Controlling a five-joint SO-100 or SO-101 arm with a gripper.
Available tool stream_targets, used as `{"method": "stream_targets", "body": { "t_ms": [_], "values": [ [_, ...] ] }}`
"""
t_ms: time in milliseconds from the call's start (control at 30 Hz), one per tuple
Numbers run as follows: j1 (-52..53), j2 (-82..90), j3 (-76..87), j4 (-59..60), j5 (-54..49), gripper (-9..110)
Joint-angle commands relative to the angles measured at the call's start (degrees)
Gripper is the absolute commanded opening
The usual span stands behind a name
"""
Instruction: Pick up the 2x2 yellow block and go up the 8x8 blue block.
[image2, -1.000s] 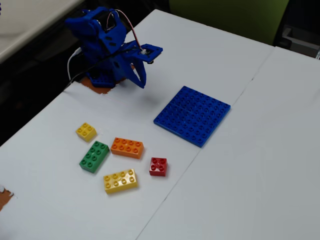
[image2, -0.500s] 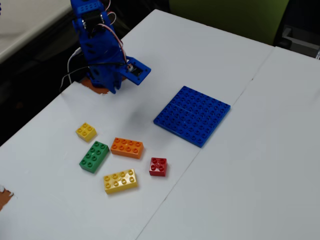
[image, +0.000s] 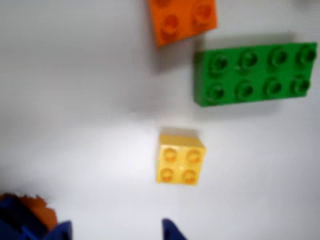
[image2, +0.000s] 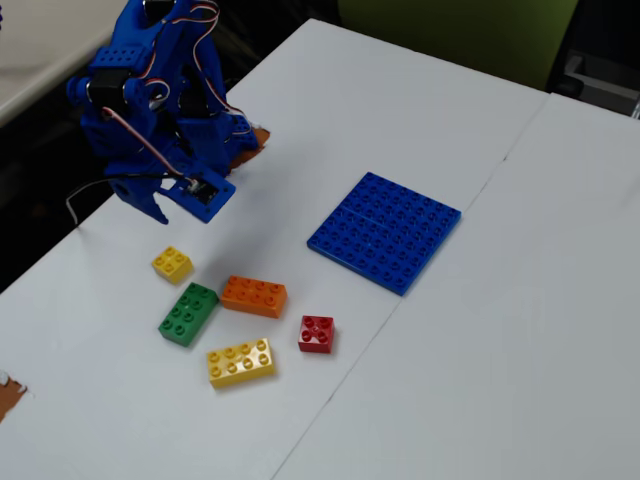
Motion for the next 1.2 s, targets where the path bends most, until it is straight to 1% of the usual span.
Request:
{"method": "stream_targets", "body": {
  "t_ms": [0,167,267,467,700,767,867,1167],
  "values": [
    [0.18,-3.6,-3.25,-1.14,5.1,23],
    [0.18,-9.58,-7.03,-3.16,7.29,22],
    [0.09,-12.22,-10.11,-3.52,5.54,22],
    [0.79,-14.59,-10.99,-7.91,1.76,23],
    [2.2,-19.78,-11.07,-8.88,1.32,23],
    [2.55,-20.83,-10.46,-9.49,1.32,24],
    [2.99,-22.06,-10.2,-9.76,1.32,30],
    [3.25,-23.82,-10.28,-10.81,1.05,31]
  ]
}}
